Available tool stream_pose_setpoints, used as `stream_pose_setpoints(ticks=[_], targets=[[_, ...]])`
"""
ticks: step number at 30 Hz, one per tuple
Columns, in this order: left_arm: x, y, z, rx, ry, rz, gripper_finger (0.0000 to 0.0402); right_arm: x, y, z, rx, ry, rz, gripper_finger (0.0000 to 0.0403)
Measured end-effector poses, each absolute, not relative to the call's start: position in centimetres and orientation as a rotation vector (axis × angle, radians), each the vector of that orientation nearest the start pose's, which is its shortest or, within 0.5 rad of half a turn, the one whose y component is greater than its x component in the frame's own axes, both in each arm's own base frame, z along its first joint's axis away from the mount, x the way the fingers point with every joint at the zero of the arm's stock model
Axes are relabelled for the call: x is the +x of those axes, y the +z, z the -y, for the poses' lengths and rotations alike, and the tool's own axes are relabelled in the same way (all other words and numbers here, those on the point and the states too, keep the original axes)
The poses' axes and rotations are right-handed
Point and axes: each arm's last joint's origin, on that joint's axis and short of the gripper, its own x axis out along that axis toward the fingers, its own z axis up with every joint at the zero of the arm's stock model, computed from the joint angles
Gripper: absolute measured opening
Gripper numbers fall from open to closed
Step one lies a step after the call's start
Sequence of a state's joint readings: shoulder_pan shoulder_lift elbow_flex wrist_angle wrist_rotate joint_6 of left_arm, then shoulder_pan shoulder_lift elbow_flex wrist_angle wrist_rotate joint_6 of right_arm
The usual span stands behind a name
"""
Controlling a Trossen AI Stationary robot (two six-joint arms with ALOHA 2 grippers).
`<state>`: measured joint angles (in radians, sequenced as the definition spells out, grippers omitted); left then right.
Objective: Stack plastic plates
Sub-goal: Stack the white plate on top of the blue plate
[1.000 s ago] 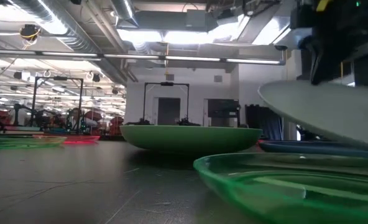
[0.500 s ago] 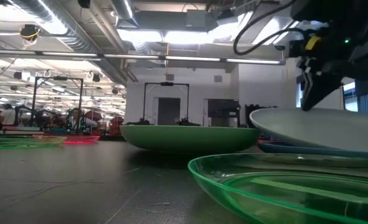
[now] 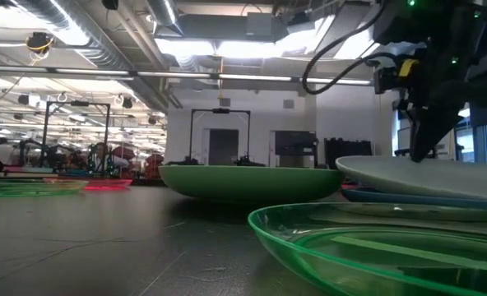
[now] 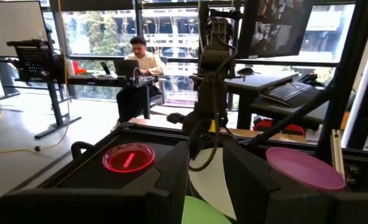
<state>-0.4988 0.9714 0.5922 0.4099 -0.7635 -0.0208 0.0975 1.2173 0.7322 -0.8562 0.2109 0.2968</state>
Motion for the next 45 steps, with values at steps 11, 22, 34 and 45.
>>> stream_pose_setpoints(ticks=[11, 22, 34, 45], targets=[[19.4, 28.9, 8.3, -0.038, 0.264, 0.023, 0.0096, 20.3, 22.0, -1.6, 0.045, -0.228, -1.265, 0.0121], [19.4, 28.8, 8.3, -0.037, 0.264, 0.017, 0.0096, 21.7, 19.0, -5.1, 0.099, 0.057, -1.299, 0.0099], [19.4, 28.7, 8.3, -0.040, 0.265, 0.013, 0.0096, 23.1, 15.4, -6.2, 0.123, 0.128, -1.406, 0.0011], [19.4, 28.6, 8.2, -0.043, 0.266, 0.002, 0.0096, 23.5, 14.8, -5.5, -0.042, 0.043, -1.397, 0.0006]])
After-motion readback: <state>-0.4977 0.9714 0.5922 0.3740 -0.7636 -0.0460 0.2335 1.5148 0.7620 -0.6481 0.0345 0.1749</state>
